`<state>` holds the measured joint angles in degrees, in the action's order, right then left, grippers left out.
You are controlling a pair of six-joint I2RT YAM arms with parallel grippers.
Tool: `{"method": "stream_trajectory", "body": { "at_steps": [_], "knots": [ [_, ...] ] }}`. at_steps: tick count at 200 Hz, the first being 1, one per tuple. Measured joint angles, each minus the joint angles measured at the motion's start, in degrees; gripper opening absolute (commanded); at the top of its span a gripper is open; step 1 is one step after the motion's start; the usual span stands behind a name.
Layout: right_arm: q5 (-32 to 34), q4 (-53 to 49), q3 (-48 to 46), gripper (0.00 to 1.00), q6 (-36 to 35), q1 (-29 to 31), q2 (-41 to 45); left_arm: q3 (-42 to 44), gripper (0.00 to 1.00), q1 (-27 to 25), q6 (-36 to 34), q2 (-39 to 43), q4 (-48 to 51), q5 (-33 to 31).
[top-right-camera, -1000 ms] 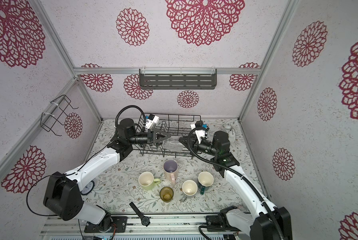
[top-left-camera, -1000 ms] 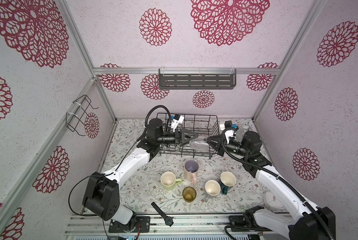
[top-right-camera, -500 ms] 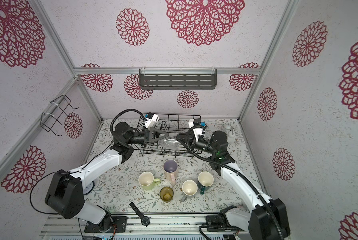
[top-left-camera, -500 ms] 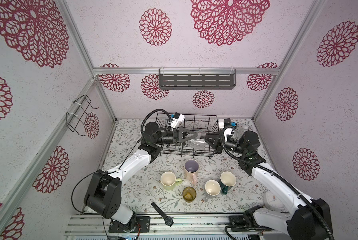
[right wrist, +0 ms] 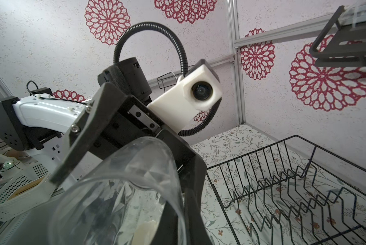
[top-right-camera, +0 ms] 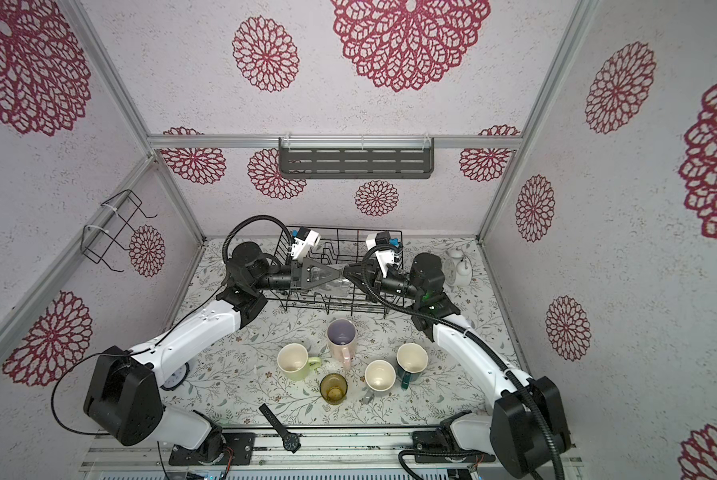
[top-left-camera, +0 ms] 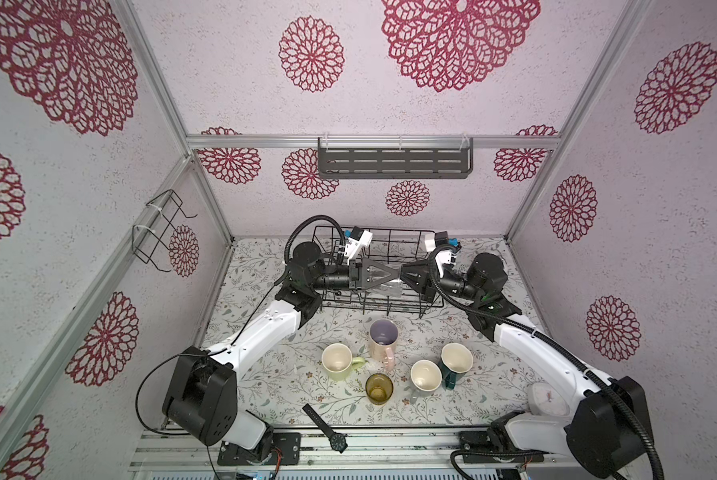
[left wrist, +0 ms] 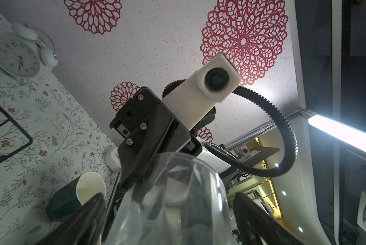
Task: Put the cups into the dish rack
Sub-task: 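Hold the glass cup with both grippers, then open the right gripper, then carry the glass cup over the rack with the left gripper while right arm withdraws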
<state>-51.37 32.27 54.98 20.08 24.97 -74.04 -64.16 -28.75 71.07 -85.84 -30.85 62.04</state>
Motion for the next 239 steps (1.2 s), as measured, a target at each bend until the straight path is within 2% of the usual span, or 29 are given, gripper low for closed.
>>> {"method": "stream_trajectory", "body": {
  "at_steps": [21,71,92,107,169,239],
  "knots": [
    [-0.17,-0.02,0.74,0.00,0.02,0.00,-1.05,-0.11,0.90,0.00,-1.01,0.13,0.66,-0.02],
    [0.20,0.00,0.79,0.00,-0.63,-0.02,-1.09,-0.11,0.90,-0.04,-1.36,0.13,1.68,-0.44],
    [0.20,0.00,0.79,0.00,-0.94,-0.09,-1.09,-0.11,0.99,-0.04,-1.46,0.13,1.66,-0.42],
    [0.17,0.04,0.79,0.00,-0.96,-0.31,-1.09,-0.11,0.99,-0.02,-1.40,0.13,1.62,-0.39],
    [0.04,2.89,-0.44,0.00,-0.33,-1.31,0.66,-0.11,0.91,-0.02,-0.68,0.13,0.68,0.11],
    [-0.22,6.32,-1.92,0.00,1.09,-2.19,1.51,-0.11,0.80,-0.02,5.62,-1.33,-7.13,0.55]
  ]
}}
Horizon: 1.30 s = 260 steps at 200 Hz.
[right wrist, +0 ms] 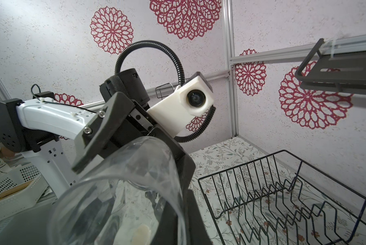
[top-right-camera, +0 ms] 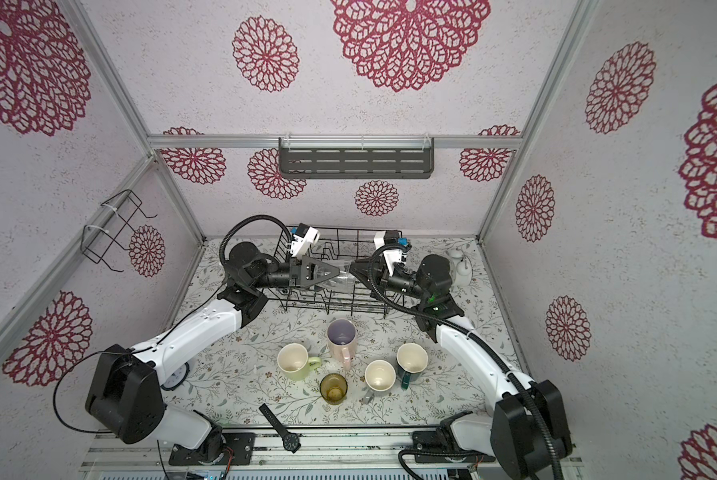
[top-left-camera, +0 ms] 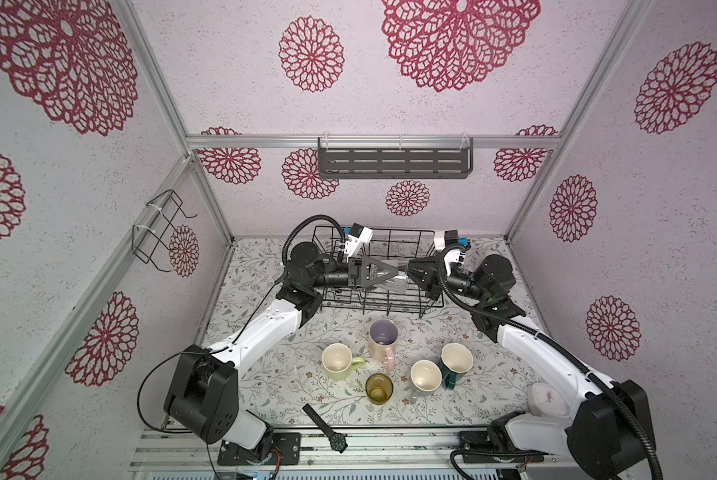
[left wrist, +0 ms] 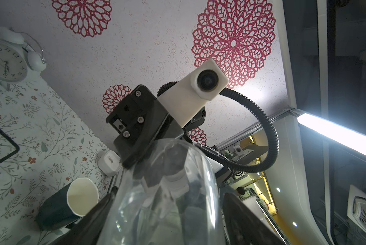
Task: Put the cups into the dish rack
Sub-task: 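Carry the glass cup over the rack with the left gripper while right arm withdraws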
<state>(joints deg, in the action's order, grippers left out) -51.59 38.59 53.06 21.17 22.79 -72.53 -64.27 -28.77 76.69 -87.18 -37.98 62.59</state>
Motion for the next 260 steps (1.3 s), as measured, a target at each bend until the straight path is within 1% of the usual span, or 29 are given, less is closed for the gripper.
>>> {"method": "stream_trajectory", "body": {
  "at_steps": [10,27,32,40,56,65,91,104,110,114,116,148,158,177,208,227,241,260],
  "knots": [
    [0.00,0.20,-0.26,0.00,0.07,-0.04,0.00,0.00,0.78,-0.02,0.66,-0.46,-0.52,0.00],
    [0.15,0.20,-0.46,0.00,0.35,-0.13,0.00,0.02,0.73,0.00,1.57,-0.98,-1.31,0.00],
    [0.24,0.20,-0.48,0.03,0.44,-0.15,0.00,0.00,0.73,0.00,1.68,-1.07,-1.57,-0.02],
    [0.46,0.15,-0.48,0.10,0.52,-0.17,0.02,0.00,0.73,0.00,1.79,-1.25,-1.81,-0.04],
    [1.11,-0.37,-0.48,0.21,0.24,-0.31,0.15,0.00,0.72,0.00,1.70,-1.36,-1.70,-0.26],
    [2.16,-1.44,-0.52,0.29,-0.22,-0.42,0.50,-0.04,0.71,0.00,0.61,-1.33,-0.74,-0.46],
    [6.21,-4.24,-1.77,0.49,-2.16,-1.60,2.95,-2.01,0.71,0.00,-5.55,-1.33,8.28,-2.43],
    [8.55,-4.92,-3.34,0.56,-3.13,-2.34,4.59,-3.26,0.71,0.00,-8.79,-1.33,13.29,-3.98],
    [9.75,-5.29,-4.11,0.57,-3.52,-2.80,5.38,-3.85,0.71,0.00,-10.47,-1.33,15.41,-4.68],
    [10.38,-5.49,-4.61,0.63,-3.50,-3.02,5.79,-4.46,0.71,0.00,-11.54,-1.33,17.20,-5.18],
    [10.95,-5.51,-4.87,0.65,-3.76,-3.17,6.05,-4.66,0.71,-0.02,-12.04,-1.36,17.84,-5.22],
    [19.28,-8.26,-9.11,0.66,-6.43,-4.83,9.86,-10.69,0.71,0.00,-19.78,-2.01,29.51,-8.44],
    [22.88,-9.73,-10.21,0.66,-7.28,-5.05,11.02,-11.91,0.73,0.00,-21.66,-2.21,31.89,-9.53],
    [29.99,-12.94,-11.80,0.66,-8.85,-5.22,13.00,-14.14,0.73,0.04,-25.35,-3.10,37.46,-12.37],
    [44.50,-18.64,-14.10,0.66,-10.03,-5.55,15.69,-19.26,0.71,0.04,-33.07,-6.71,49.99,-20.87],
    [51.52,-21.77,-15.39,0.66,-9.90,-6.29,16.09,-21.29,0.70,0.04,-36.37,-8.79,56.17,-26.47],
    [54.31,-22.99,-16.98,0.66,-9.55,-7.06,16.31,-23.02,0.70,0.04,-38.34,-10.51,60.37,-30.73],
    [56.19,-24.46,-19.28,0.65,-9.49,-7.61,16.76,-26.32,0.69,0.04,-40.44,-13.42,65.26,-35.76]
  ]
}}
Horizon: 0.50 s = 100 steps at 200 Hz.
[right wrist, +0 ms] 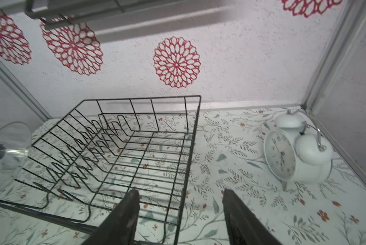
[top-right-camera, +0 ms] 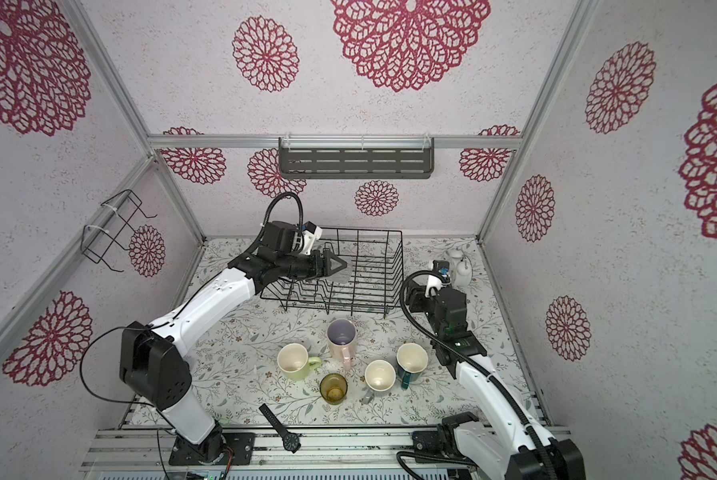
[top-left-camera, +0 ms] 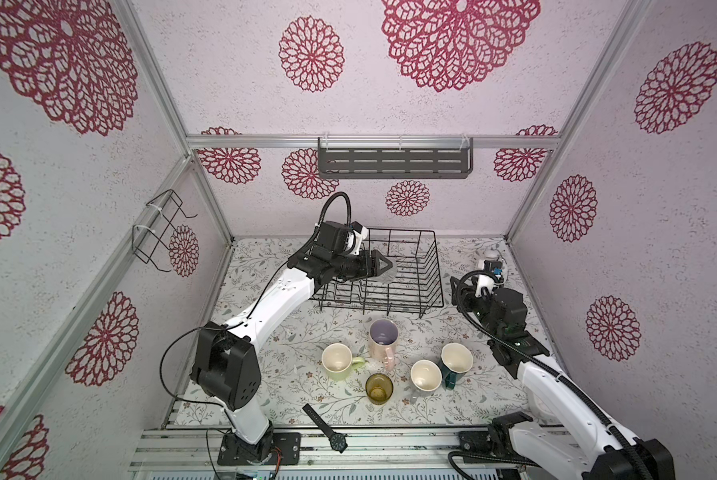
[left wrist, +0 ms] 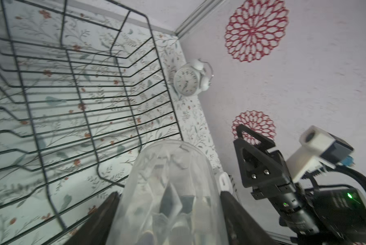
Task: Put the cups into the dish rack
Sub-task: 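Carry the glass cup over the rack with the left gripper while right arm withdraws, then lower the clear glass cup upside down into the rack with the left gripper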
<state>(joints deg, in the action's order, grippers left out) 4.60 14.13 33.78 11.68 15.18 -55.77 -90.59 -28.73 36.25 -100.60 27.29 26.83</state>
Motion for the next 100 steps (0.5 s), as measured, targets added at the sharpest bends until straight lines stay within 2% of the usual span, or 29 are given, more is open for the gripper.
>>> {"method": "stream_trajectory", "body": {
  "at_steps": [53,100],
  "knots": [
    [0.35,-2.64,-2.54,0.65,0.42,-0.22,1.95,-10.34,0.64,-0.55,-3.72,-9.86,10.23,-11.06],
    [0.33,-4.63,-2.64,0.65,0.44,-0.33,2.64,-16.76,0.64,-1.75,-4.81,-17.73,15.45,-16.24]
  ]
}}
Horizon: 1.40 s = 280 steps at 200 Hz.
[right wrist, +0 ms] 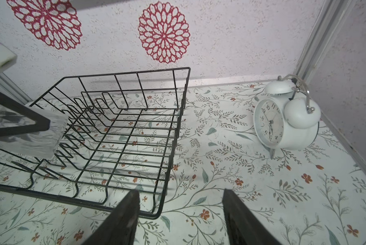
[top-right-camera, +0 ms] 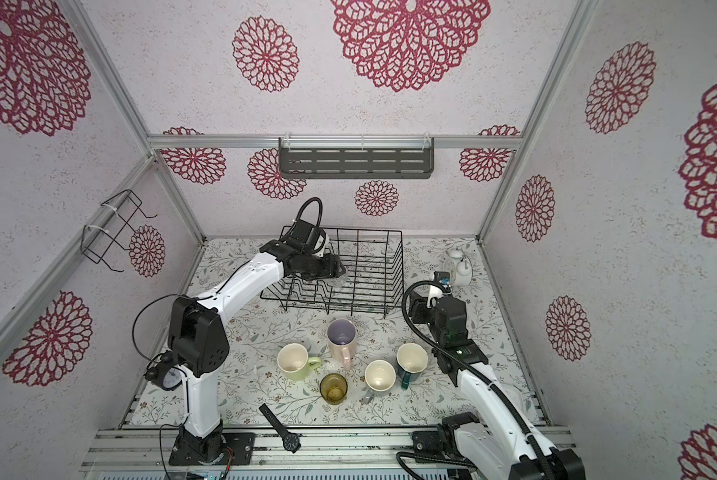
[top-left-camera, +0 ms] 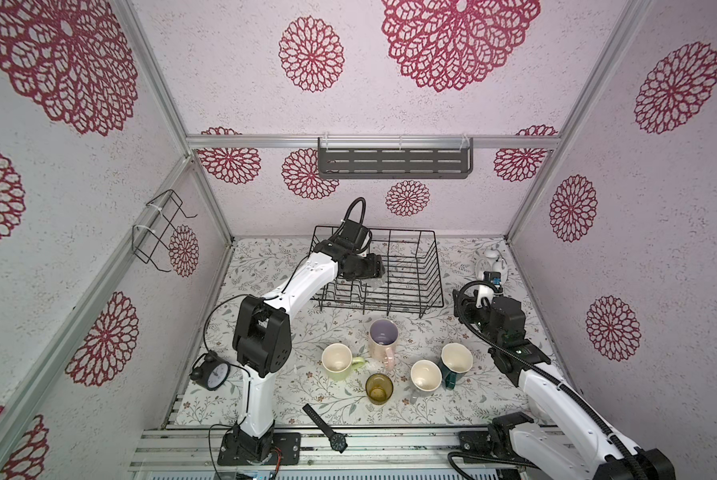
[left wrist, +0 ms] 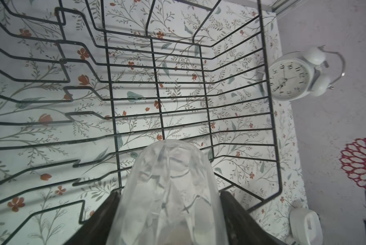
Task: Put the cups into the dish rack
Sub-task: 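Lower the clear glass cup upside down into the rack with the left gripper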
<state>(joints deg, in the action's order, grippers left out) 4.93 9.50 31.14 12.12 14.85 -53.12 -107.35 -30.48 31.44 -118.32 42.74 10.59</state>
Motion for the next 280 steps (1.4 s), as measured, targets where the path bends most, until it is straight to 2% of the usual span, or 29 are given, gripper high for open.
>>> {"method": "stream_trajectory", "body": {
  "at_steps": [80,204,280],
  "knots": [
    [-0.22,-2.78,0.02,0.65,0.02,-0.09,-1.64,-10.01,0.65,-3.19,-2.16,-8.33,8.81,-6.23],
    [-0.20,-6.56,0.76,0.65,0.90,-0.13,-1.92,-14.82,0.68,-5.33,-4.35,-14.38,16.79,-9.81],
    [-0.24,-6.91,0.76,0.65,1.18,-0.20,-1.99,-17.22,0.74,-5.88,-5.18,-17.35,19.67,-11.78]
  ]
}}
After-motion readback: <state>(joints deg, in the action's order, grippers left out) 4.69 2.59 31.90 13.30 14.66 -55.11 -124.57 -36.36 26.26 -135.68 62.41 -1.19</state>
